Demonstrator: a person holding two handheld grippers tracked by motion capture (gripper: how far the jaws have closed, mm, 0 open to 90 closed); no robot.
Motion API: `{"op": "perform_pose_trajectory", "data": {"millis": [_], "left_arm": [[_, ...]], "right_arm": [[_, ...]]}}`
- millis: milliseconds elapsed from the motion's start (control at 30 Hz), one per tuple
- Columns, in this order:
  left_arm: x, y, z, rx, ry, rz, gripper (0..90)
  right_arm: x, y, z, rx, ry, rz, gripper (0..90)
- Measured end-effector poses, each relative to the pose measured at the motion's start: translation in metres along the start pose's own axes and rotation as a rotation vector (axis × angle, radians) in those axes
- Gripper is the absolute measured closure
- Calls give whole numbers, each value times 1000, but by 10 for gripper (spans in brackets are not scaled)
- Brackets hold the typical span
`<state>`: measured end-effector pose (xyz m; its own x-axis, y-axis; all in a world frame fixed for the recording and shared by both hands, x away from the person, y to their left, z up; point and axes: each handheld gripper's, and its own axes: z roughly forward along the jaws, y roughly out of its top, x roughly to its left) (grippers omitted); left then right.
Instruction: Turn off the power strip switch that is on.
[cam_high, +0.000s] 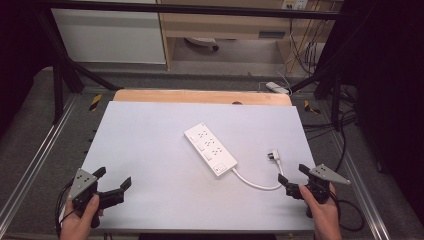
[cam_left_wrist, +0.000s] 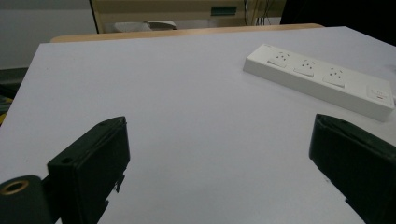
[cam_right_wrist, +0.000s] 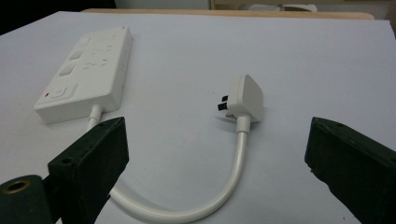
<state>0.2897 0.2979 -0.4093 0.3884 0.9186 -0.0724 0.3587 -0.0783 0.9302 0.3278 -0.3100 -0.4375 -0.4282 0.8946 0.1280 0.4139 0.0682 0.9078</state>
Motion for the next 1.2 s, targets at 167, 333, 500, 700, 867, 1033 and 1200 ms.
{"op": "perform_pose_trajectory", "data": {"millis": [167,333,500,700,867,1033,1200], "left_arm": [[1,0,1,8,0,4,49],[-2,0,1,12,-7,17,49],[-1,0,2,10,-13,10,49],[-2,-1,2,20,-19,17,50],[-2,-1,3,18,-20,15,50],[-4,-1,4,22,-33,25,49],[-5,0,4,18,-31,30,49]], "right_arm": [[2,1,0,-20,26,-19,72],[5,2,-3,-53,34,-44,71],[8,6,-5,-86,39,-56,61],[10,8,-6,-111,53,-63,48],[11,10,-7,-112,65,-59,29],[11,12,-7,-125,62,-55,31],[11,14,-8,-143,57,-66,31]]}}
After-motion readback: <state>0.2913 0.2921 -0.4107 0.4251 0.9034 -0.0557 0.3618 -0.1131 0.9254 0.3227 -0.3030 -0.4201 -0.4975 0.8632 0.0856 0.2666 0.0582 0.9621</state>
